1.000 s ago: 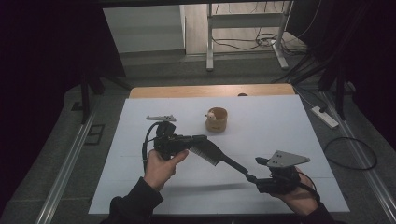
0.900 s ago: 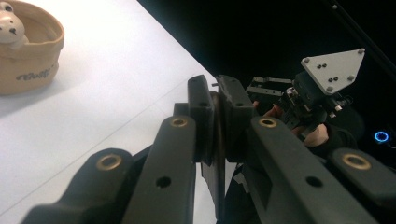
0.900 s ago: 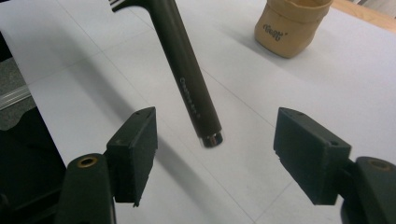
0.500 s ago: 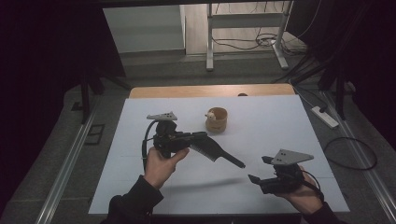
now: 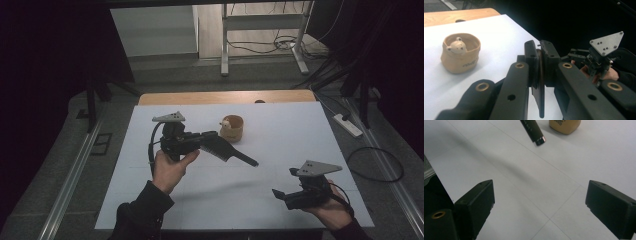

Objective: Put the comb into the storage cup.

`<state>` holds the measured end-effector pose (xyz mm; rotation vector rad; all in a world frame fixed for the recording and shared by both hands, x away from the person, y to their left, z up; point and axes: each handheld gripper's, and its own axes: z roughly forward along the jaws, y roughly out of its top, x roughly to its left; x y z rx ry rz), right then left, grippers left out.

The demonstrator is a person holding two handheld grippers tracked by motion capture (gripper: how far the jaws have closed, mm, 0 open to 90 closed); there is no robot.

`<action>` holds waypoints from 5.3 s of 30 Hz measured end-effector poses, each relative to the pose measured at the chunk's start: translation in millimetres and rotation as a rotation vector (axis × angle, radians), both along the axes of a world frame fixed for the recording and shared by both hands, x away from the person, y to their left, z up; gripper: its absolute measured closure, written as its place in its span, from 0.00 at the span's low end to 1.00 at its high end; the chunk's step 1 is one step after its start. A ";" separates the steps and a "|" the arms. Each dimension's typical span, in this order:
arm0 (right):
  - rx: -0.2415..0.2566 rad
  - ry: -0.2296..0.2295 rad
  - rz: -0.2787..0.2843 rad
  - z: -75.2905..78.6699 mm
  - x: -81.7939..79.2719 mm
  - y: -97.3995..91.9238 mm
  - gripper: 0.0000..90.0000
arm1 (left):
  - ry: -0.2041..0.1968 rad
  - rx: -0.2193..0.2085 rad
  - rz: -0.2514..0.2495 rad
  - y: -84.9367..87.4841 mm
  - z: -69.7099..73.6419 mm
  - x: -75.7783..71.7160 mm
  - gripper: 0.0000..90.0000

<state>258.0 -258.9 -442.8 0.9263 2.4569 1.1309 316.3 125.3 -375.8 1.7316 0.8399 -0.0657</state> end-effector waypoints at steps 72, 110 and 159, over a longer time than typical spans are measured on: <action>-0.049 0.043 -0.113 -9.3 -17.6 -48.9 0.00 | -0.020 0.091 0.152 16.9 47.5 71.5 0.93; -0.089 0.066 -0.279 -13.3 -35.0 -76.9 0.00 | 0.002 0.156 0.223 7.7 48.1 115.0 0.93; -0.093 0.078 -0.269 -13.9 -34.6 -76.5 0.00 | 0.103 0.212 0.232 -12.6 4.5 158.7 0.93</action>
